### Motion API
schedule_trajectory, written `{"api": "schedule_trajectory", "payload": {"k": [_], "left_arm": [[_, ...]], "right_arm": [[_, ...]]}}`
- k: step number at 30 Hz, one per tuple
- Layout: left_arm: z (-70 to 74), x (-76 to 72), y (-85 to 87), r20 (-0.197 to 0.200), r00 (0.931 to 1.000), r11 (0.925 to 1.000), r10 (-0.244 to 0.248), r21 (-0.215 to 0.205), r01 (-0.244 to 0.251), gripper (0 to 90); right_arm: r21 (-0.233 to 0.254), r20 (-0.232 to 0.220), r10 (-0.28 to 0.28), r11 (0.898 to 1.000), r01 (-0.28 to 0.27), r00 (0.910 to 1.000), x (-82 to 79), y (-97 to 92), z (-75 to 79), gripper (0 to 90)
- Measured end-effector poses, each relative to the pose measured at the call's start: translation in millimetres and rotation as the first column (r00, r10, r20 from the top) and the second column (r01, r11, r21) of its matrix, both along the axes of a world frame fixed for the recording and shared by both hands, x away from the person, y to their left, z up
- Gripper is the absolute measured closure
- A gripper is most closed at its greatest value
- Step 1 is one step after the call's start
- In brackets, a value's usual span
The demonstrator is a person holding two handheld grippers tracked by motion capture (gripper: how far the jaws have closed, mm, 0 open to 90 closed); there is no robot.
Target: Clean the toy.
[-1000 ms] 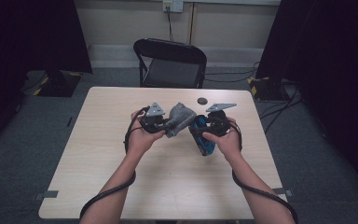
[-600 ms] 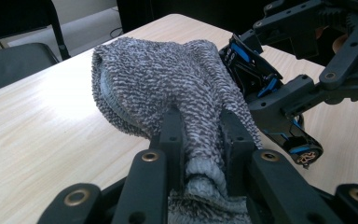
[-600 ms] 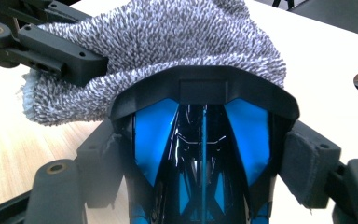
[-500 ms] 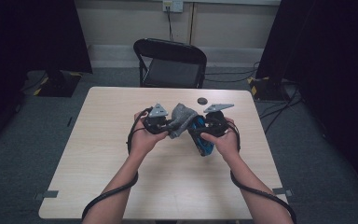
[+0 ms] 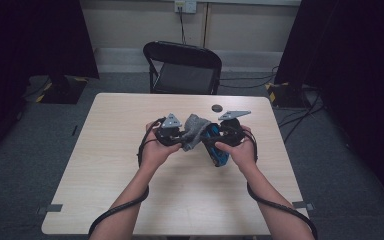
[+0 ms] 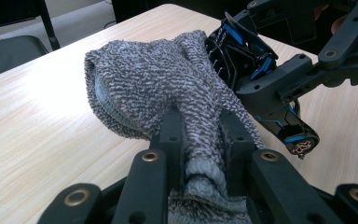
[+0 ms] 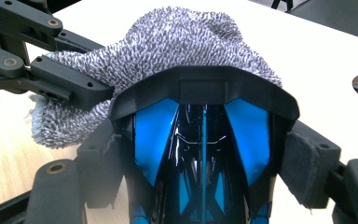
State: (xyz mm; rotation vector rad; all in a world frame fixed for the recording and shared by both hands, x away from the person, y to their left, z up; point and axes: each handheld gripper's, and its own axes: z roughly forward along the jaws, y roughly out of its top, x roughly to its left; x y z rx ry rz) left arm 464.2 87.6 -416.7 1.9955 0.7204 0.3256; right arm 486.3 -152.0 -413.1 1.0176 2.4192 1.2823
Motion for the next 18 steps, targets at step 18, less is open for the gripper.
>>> {"api": "schedule_trajectory", "payload": {"k": [18], "left_arm": [[-6.5, -2.7, -3.2, -0.014, 0.9998, 0.9999, -0.015, 0.008, 0.015, 74.6]], "right_arm": [[0.002, 0.004, -0.006, 1.0, 0.006, 1.0, 1.8, 2.7, 3.8, 25.3]]}}
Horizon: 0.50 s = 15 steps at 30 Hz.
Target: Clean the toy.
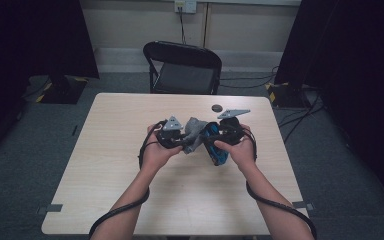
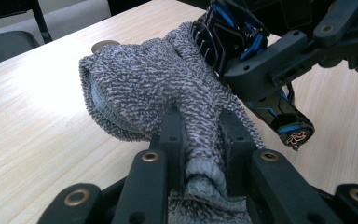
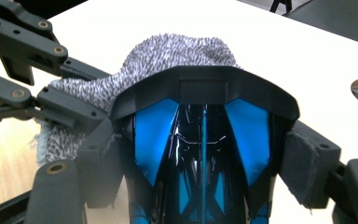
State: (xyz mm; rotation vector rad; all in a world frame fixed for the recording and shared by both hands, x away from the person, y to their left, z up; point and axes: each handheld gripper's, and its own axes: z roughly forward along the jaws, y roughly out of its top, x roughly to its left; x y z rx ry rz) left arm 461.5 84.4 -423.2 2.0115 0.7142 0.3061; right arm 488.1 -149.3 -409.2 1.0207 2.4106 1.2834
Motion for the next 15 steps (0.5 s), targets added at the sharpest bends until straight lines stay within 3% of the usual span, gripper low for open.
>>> {"api": "schedule_trajectory", "payload": {"k": [15], "left_arm": [[-5.3, -2.4, -4.6, -0.011, 0.9998, 0.9998, -0.016, 0.008, 0.016, 74.6]], "right_arm": [[0.002, 0.007, 0.003, 1.0, -0.003, 1.0, 1.1, 2.1, 4.0, 25.3]]}}
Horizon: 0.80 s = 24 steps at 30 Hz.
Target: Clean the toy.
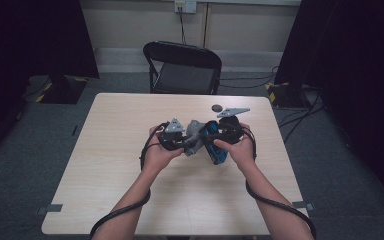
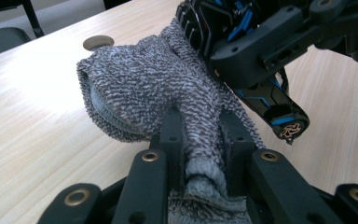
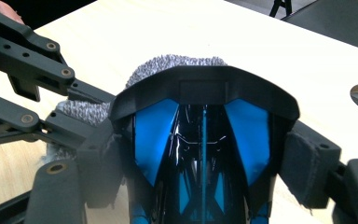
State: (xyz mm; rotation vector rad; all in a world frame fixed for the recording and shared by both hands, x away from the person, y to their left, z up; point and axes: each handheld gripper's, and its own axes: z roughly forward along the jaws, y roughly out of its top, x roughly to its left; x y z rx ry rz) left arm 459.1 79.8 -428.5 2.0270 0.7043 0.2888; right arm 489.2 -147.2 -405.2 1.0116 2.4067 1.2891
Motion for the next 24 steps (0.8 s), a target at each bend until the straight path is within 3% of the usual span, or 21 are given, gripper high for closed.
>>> {"api": "schedule_trajectory", "payload": {"k": [24], "left_arm": [[-9.6, -7.1, -11.4, -0.019, 0.9988, 0.9987, -0.046, 0.023, 0.046, 74.6]], "right_arm": [[0.004, 0.003, -0.009, 1.0, 0.009, 1.0, 3.2, -0.3, 5.2, 25.3]]}}
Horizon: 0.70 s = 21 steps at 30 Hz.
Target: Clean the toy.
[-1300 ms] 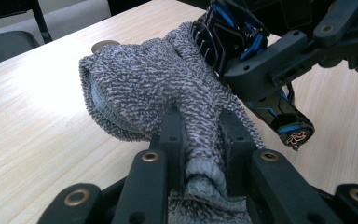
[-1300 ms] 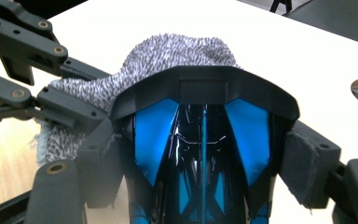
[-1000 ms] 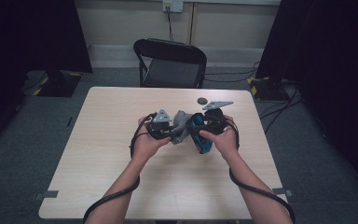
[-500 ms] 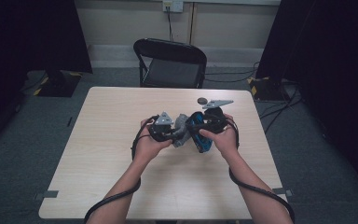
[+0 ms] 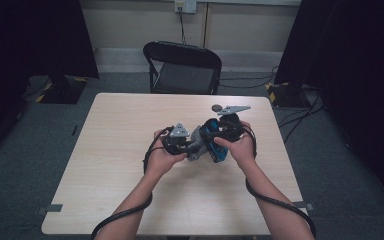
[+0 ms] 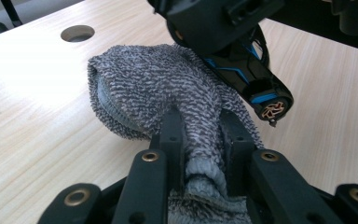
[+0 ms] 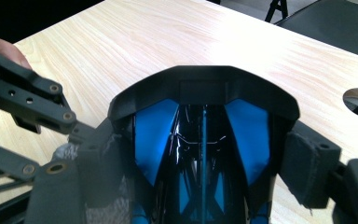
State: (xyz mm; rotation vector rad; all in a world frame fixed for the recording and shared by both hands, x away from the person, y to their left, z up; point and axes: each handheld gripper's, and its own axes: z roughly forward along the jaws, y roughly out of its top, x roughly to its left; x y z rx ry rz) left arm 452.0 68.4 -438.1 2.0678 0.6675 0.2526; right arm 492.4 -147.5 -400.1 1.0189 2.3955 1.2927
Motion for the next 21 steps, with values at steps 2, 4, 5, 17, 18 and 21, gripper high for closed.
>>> {"api": "schedule_trajectory", "payload": {"k": [2, 4, 5, 17, 18, 21], "left_arm": [[-2.1, -1.4, -1.4, -0.003, 1.0, 0.9999, -0.006, 0.008, 0.006, 74.6], [-3.3, -2.1, -2.0, -0.004, 1.0, 0.9999, -0.007, 0.008, 0.007, 74.6], [-4.9, -2.8, -2.6, -0.008, 0.9999, 0.9999, -0.015, 0.009, 0.015, 74.6], [-14.6, -8.4, -9.7, -0.019, 0.9991, 0.9989, -0.037, 0.028, 0.038, 74.6], [-14.6, -8.4, -9.7, -0.019, 0.9991, 0.9989, -0.037, 0.028, 0.038, 74.6], [-18.0, -11.2, -13.1, -0.023, 0.9986, 0.9983, -0.048, 0.033, 0.049, 74.6]], "right_arm": [[0.0, -0.001, -0.002, 1.0, 0.002, 1.0, 0.7, 0.5, 0.2, 25.3], [-0.001, 0.002, -0.004, 1.0, 0.004, 1.0, 0.8, 0.6, 0.5, 25.3], [0.002, 0.002, -0.004, 1.0, 0.004, 1.0, 1.3, 0.6, 1.1, 25.3], [0.002, 0.0, -0.006, 1.0, 0.006, 1.0, 3.0, 2.0, 3.8, 25.3], [0.003, 0.0, -0.008, 1.0, 0.008, 1.0, 3.0, 2.2, 3.7, 25.3], [-0.002, -0.002, -0.006, 1.0, 0.006, 1.0, 3.2, 2.5, 2.9, 25.3]]}}
